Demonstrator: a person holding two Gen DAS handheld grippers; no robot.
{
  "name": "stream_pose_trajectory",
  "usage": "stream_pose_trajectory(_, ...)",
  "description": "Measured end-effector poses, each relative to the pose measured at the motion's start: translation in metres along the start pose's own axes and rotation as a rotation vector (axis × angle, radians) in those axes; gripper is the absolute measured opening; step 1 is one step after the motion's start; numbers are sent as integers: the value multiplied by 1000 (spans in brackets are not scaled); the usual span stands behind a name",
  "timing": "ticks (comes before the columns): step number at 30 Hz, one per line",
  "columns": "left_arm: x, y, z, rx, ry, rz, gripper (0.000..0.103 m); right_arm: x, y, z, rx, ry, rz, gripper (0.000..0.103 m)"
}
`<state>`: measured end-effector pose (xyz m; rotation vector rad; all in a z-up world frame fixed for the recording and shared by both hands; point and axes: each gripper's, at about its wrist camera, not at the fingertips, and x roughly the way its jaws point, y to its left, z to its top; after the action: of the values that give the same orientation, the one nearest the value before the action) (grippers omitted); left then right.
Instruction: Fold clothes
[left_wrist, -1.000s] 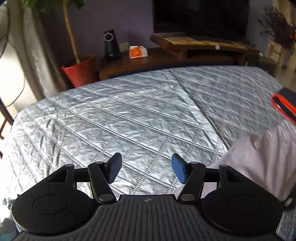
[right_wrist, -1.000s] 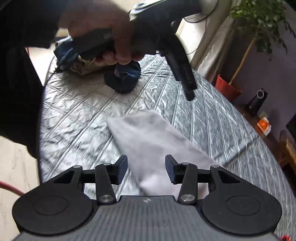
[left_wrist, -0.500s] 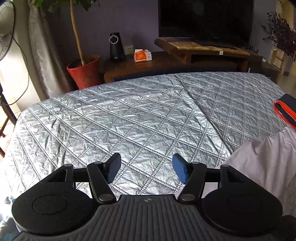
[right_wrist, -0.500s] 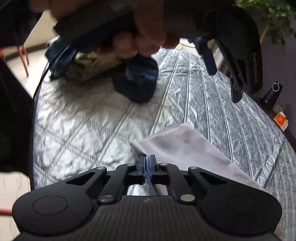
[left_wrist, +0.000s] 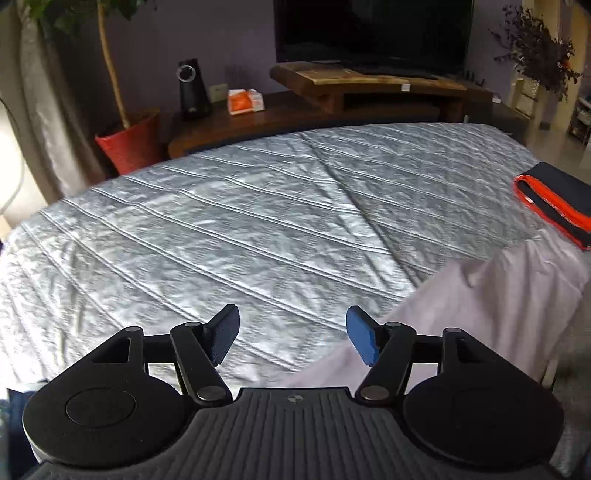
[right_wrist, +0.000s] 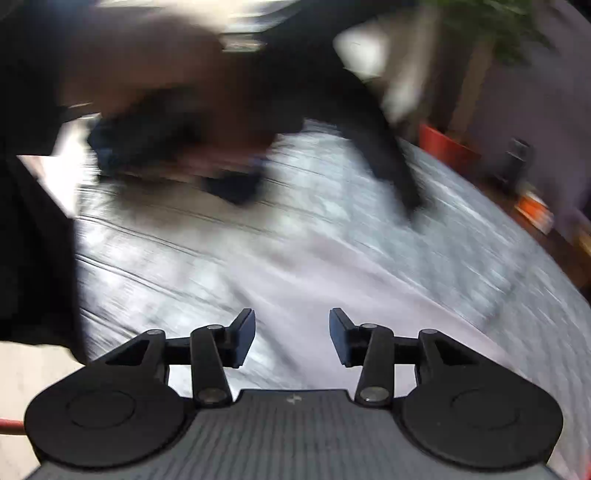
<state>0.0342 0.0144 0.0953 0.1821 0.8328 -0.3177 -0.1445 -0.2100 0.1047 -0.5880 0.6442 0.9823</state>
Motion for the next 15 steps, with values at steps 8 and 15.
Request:
stream_pose_trajectory(8, 20, -64, -16, 144, 68, -100, 71, -22, -103, -70, 301, 111, -277, 41)
stream_pose_trajectory(15, 43, -97, -35, 259, 163, -106, 73, -22, -123, -112, 459, 138, -307, 44)
